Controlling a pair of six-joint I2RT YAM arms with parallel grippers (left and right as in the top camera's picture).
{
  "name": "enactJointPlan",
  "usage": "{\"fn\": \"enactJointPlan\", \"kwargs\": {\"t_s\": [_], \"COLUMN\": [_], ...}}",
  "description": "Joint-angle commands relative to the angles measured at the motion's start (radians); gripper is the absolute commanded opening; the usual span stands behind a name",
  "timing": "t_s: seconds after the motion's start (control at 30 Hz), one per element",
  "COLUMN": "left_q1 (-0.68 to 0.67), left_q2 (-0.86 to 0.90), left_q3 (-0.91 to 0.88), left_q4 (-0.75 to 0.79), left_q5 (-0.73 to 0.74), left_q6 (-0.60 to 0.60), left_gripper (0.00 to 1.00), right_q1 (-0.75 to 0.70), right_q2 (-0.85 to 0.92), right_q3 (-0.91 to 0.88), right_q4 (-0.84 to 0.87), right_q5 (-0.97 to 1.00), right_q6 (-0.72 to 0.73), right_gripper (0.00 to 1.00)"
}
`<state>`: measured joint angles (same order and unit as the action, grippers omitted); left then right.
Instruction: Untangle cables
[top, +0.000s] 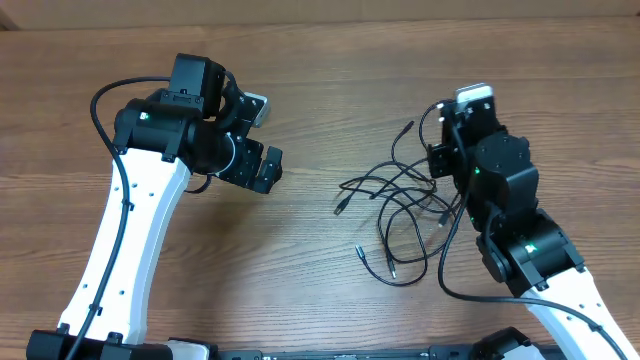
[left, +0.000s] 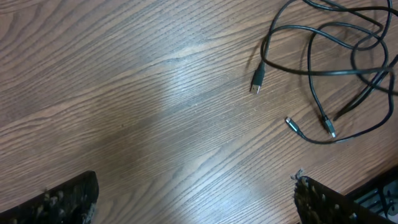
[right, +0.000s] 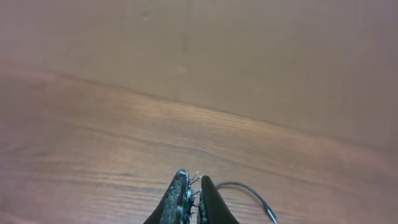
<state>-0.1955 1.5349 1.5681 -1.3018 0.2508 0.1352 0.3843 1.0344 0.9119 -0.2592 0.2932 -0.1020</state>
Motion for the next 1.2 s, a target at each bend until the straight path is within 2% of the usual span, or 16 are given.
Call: {"fn": "enactJointPlan", "kwargs": {"t_s": [0.0, 0.07, 0.13, 0.23, 0.27, 0.3, 0.6, 0.97, 1.17], "left_q1": [0.005, 0.005, 0.005, 0.005, 0.005, 0.005, 0.005, 0.005, 0.005], "left_q2": [0.002, 0.002, 0.002, 0.002, 0.002, 0.002, 0.002, 0.002, 0.002], "left_q3": [0.018, 0.018, 0.018, 0.018, 0.018, 0.018, 0.018, 0.018, 0.018], "left_q4": [0.001, 0.002, 0.002, 0.002, 0.001, 0.002, 0.001, 0.001, 0.001], "left_q5": [0.002, 0.002, 0.002, 0.002, 0.002, 0.002, 0.002, 0.002, 0.002], "left_q6": [0.022, 0.022, 0.022, 0.022, 0.022, 0.022, 0.022, 0.022, 0.022], "left_gripper": [1.0, 1.0, 1.0, 1.0, 1.0, 1.0, 1.0, 1.0, 1.0], "right_q1": [-0.055, -0.089, -0.116, -0.147, -0.153, -0.157, -0.158, -0.158, -0.157], "right_q2": [-0.005, -0.005, -0.005, -0.004, -0.004, -0.004, -0.005, -0.004, 0.003], "right_q3": [0.026, 0.026, 0.026, 0.026, 0.026, 0.026, 0.026, 0.026, 0.024], "right_q4": [-0.011, -0.048, -0.09, -0.151, -0.17, -0.19, -0.336, -0.537, -0.648], "right_q5": [0.047, 0.045, 0.026, -0.027, -0.034, -0.033, -0.058, -0.424, -0.465], "right_q6": [0.171, 0.269, 0.332, 0.341, 0.341, 0.341, 0.341, 0.341, 0.331], "right_gripper": [0.04, 0.1, 0.34, 0.72, 0.9, 1.0, 1.0, 1.0, 1.0]}}
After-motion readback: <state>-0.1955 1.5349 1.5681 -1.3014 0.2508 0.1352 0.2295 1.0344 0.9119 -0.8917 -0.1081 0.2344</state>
